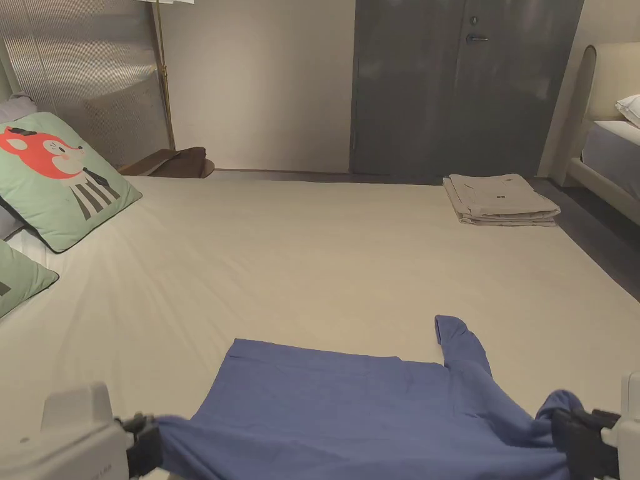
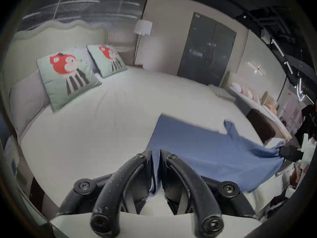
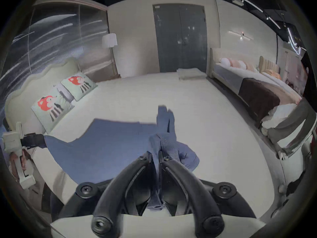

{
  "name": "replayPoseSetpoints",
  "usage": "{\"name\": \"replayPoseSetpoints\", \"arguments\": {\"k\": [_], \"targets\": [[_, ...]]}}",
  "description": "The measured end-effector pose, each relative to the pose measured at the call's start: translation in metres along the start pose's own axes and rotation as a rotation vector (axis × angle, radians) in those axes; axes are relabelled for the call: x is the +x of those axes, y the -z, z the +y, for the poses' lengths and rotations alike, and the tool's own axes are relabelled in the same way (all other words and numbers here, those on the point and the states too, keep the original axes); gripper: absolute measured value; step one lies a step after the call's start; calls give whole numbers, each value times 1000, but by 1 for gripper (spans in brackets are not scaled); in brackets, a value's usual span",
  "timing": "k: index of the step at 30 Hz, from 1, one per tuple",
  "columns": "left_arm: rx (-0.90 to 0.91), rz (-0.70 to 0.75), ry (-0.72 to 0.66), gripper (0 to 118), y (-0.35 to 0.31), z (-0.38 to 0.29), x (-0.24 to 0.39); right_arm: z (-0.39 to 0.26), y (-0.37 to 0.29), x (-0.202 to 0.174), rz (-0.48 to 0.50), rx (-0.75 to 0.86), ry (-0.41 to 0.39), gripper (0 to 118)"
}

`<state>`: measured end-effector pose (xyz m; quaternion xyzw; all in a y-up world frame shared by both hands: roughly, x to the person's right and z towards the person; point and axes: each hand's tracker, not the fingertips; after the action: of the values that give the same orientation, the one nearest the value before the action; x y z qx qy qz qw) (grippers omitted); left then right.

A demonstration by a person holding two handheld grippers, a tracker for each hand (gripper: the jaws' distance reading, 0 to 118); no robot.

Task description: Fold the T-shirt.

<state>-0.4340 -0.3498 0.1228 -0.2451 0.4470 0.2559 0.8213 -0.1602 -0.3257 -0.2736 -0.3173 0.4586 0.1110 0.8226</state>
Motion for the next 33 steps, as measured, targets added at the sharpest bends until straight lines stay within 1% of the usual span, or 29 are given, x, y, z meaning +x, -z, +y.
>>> {"name": "replayPoseSetpoints", "arguments": {"k": [2,5,8,10,11,17,21,22,23,24,25,26,27,28,30,31,33], "targets": [[-76,28,9,6,8,-26,-8,-23,6,2,-15,-48,-5,7],[-175,37,-22,6,20,-55,-21,-54,16,5,-21,-140,22,7],[-232,76,7,6,30,-76,-29,-79,32,7,-59,-213,16,7],[-260,90,11,6,35,-85,-33,-94,38,14,-70,-253,48,7],[-274,90,13,6,37,-89,-35,-99,41,15,-72,-259,58,7],[-325,122,47,6,43,-108,-33,-115,39,15,-112,-280,62,7],[-316,132,70,7,44,-111,-32,-126,44,15,-131,-269,41,7],[-307,133,75,12,43,-111,-32,-127,43,14,-134,-251,33,12],[-296,133,82,23,41,-110,-31,-126,41,13,-139,-236,12,24],[-272,137,91,53,37,-108,-31,-125,37,11,-173,-208,-17,53],[-241,133,87,75,34,-104,-31,-125,33,16,-215,-172,-36,75],[-198,112,73,94,29,-99,-31,-121,28,17,-207,-132,-41,87],[-150,80,62,101,23,-92,-30,-115,19,19,-191,-74,-18,88],[-83,58,53,101,16,-83,-26,-105,11,18,-169,-5,4,88],[34,30,74,101,4,-63,-14,-86,-1,12,-173,109,18,88],[106,32,96,101,-2,-53,-5,-76,-7,8,-179,181,6,88],[243,26,137,101,-14,-33,12,-52,-20,-8,-225,311,-42,88]]}}
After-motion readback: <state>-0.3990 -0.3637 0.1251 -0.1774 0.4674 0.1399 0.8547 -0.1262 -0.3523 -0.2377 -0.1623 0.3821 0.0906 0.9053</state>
